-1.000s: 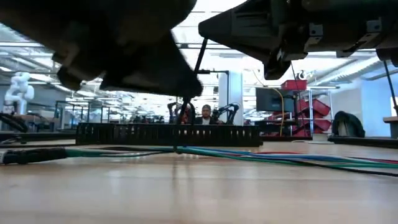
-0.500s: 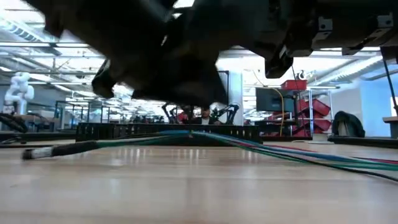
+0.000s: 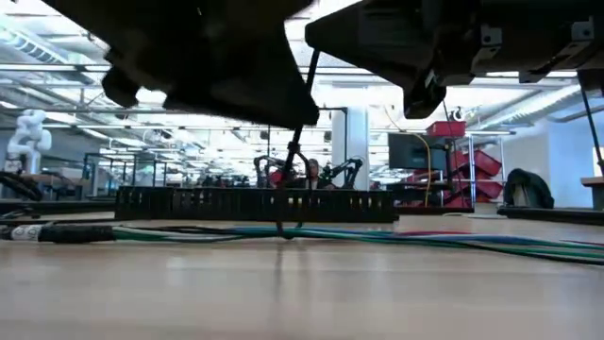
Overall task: Ziptie cables
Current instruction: Wrap the cable wires with zip tie
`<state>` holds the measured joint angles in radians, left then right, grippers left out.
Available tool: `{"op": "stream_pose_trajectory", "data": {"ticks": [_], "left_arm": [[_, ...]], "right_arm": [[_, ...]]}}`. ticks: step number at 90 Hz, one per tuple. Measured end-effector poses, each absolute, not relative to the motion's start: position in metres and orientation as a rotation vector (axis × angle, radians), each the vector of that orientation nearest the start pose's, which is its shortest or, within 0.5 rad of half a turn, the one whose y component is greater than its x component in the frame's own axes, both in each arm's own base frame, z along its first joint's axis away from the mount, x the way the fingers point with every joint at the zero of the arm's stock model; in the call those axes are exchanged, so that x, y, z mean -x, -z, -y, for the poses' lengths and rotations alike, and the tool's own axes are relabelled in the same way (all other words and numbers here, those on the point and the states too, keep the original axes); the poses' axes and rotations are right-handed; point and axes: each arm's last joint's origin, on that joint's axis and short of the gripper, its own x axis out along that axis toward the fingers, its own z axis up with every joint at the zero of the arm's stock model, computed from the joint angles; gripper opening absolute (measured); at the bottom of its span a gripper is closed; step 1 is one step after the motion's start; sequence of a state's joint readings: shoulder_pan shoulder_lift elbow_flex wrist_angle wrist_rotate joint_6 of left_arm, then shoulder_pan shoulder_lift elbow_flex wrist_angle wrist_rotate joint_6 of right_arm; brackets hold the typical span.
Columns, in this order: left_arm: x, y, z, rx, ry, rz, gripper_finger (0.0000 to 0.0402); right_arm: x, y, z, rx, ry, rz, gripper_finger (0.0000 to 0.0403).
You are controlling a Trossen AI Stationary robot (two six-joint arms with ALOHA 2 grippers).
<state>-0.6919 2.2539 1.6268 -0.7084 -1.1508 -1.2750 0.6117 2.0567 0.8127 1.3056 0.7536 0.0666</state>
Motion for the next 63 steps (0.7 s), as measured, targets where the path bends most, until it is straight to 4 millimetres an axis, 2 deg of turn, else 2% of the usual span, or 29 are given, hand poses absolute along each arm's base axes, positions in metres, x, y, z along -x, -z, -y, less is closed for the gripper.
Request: {"op": "stream_pose_trajectory", "data": {"ticks": [35,44,53,63], "left_arm": [[-0.365,-0.133,0.239,0.126,-0.798,-0.480,0.0112],[-0.366,-0.133,0.237,0.130,-0.800,-0.488,0.0083],[-0.364,-0.132,0.235,0.099,-0.809,-0.499,0.0026],[-0.361,-0.132,0.234,0.070,-0.823,-0.504,0.0017]], "right_arm": [[-0.310,-0.130,-0.199,-0.107,0.128,0.055,0.0000],[-0.310,-0.130,-0.199,-0.107,0.129,0.055,0.0000],[-0.308,-0.130,-0.201,-0.103,0.127,0.053,0.0000],[-0.307,-0.130,-0.202,-0.103,0.127,0.052,0.0000]]}}
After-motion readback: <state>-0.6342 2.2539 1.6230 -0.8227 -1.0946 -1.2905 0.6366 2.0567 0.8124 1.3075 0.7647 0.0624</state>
